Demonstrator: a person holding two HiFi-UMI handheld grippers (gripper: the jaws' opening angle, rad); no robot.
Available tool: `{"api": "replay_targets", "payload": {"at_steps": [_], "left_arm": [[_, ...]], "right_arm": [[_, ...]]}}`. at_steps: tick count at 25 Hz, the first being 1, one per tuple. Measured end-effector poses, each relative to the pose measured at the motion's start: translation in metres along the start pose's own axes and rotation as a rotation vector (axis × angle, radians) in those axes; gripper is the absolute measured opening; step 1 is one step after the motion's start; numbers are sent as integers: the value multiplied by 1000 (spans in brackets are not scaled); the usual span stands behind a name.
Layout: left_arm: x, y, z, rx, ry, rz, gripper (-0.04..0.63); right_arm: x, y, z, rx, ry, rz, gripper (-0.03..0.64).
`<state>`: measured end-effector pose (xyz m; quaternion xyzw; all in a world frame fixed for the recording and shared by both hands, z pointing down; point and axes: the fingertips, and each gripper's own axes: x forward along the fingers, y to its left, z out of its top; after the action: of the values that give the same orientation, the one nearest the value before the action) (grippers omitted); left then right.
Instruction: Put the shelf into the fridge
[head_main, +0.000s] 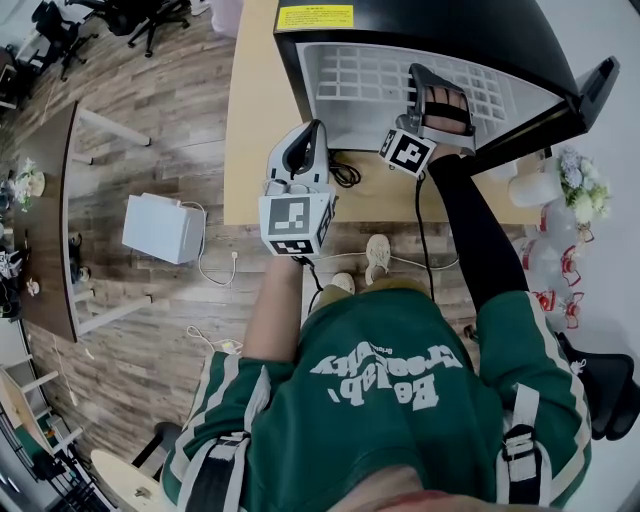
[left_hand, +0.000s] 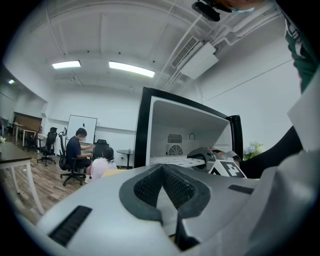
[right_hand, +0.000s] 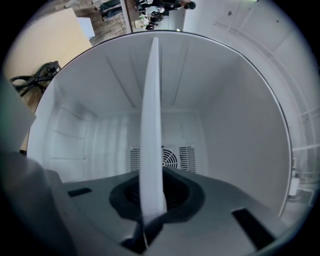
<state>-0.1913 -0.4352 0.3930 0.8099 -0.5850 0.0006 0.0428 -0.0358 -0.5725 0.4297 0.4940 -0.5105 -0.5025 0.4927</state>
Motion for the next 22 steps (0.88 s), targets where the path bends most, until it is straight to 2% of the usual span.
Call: {"api": "replay_targets", "payload": {"at_steps": [13, 22], "left_arm": [[9, 13, -6, -6, 28, 35, 0], [13, 11, -8, -8, 42, 37, 0]], "right_arm": [[25, 0, 0, 2, 4, 5, 31], [27, -3, 0, -12, 3, -24, 32]]}}
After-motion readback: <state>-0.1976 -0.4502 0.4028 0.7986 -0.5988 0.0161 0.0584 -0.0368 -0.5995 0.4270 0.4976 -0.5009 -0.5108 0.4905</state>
